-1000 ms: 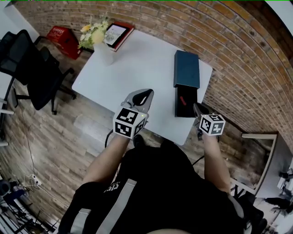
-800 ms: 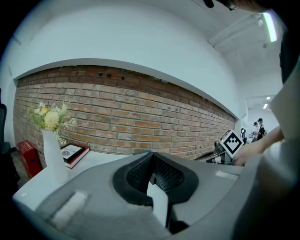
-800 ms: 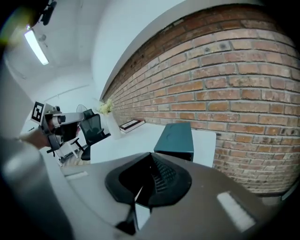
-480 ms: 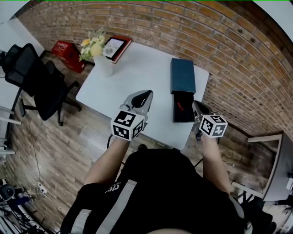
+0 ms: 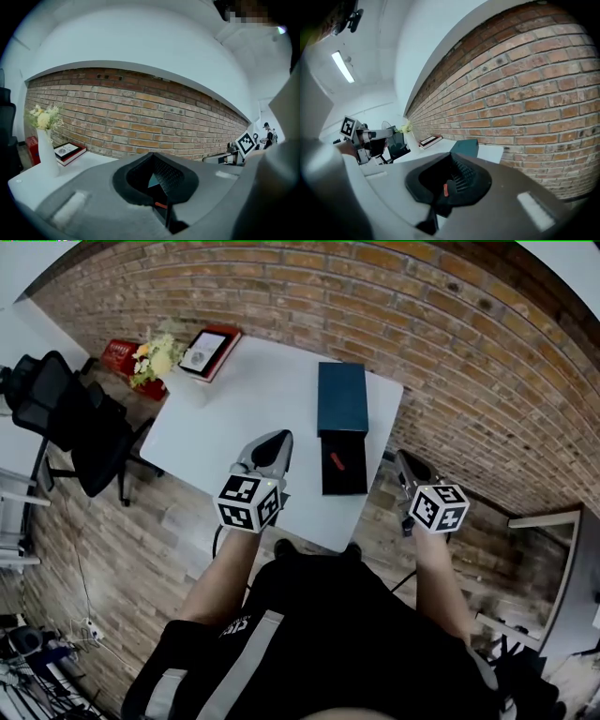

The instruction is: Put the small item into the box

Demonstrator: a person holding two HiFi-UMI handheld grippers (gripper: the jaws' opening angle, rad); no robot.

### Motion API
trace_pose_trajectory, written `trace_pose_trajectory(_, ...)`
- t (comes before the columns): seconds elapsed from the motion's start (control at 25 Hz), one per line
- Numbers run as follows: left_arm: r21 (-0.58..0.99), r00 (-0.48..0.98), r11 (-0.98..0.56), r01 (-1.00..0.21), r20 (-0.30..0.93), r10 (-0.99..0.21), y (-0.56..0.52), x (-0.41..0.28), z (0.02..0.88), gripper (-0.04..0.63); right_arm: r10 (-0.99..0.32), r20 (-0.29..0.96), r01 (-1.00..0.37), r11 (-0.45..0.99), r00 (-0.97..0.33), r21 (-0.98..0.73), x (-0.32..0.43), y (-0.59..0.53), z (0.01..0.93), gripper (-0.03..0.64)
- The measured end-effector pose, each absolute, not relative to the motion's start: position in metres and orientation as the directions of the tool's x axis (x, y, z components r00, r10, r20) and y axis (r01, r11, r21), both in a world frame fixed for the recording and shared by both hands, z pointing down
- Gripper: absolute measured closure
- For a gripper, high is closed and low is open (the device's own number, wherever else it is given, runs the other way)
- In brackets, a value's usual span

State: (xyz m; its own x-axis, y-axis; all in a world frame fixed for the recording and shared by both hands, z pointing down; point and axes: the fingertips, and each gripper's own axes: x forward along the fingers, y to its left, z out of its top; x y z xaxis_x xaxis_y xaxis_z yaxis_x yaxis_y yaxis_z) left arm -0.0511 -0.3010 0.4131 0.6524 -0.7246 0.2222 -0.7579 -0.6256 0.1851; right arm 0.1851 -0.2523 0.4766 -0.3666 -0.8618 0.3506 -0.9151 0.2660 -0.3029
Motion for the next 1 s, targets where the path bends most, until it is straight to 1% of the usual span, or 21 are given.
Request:
trace_pose_trajectory(0.08,0.189,0.655,-0.627,-0.756,0.235,-0.718,-0.300,-0.039,0.414,0.590,-0.871,0.357,-0.924,0.235,-0.337,-0.301,0.204,-0.249,0.482,0.615)
trace_pose_trajectory(0.2,0.153,0.662,-0.645,-0.748,0.225,-0.715,-0.297,-0.025,0.407,0.591,-0.879,0.355,-0.925,0.204,-0.317,-0.322,0.219,-0.250,0.485,0.617)
trace_pose_trajectory(0.32,0.122,0.661,-0.652,-0.749,0.218,-0.718,-0.299,-0.019,0.400,0.591,-0.868,0.343,-0.918,0.260,-0.358,-0.300,0.206,-0.259,0.474,0.617)
trace_pose_trajectory(0.44,0.081,0.669,-0.670,-0.738,0.224,-0.709,-0.304,-0.015,0.394,0.591,-0.863,0.304,-0.909,0.339,-0.403,-0.243,0.186,-0.268,0.448,0.617)
trace_pose_trajectory(0.56,0.078,0.674,-0.674,-0.735,0.201,-0.711,-0.308,-0.017,0.382,0.589,-0.864,0.260,-0.900,0.392,-0.432,-0.194,0.173,-0.273,0.419,0.617)
trace_pose_trajectory(0.68,0.080,0.673,-0.672,-0.737,0.178,-0.717,-0.309,-0.024,0.370,0.589,-0.868,0.215,-0.893,0.421,-0.448,-0.161,0.166,-0.275,0.392,0.617)
trace_pose_trajectory(0.76,0.047,0.665,-0.669,-0.742,0.180,-0.725,-0.308,-0.031,0.366,0.589,-0.870,0.196,-0.890,0.432,-0.453,-0.144,0.164,-0.274,0.379,0.617)
trace_pose_trajectory(0.88,0.001,0.654,-0.665,-0.747,0.180,-0.735,-0.309,-0.044,0.360,0.589,-0.866,0.200,-0.889,0.445,-0.458,-0.110,0.161,-0.270,0.369,0.617)
trace_pose_trajectory(1.0,0.004,0.652,-0.661,-0.751,0.162,-0.740,-0.313,-0.057,0.350,0.589,-0.851,0.209,-0.876,0.475,-0.482,-0.084,0.155,-0.269,0.361,0.617)
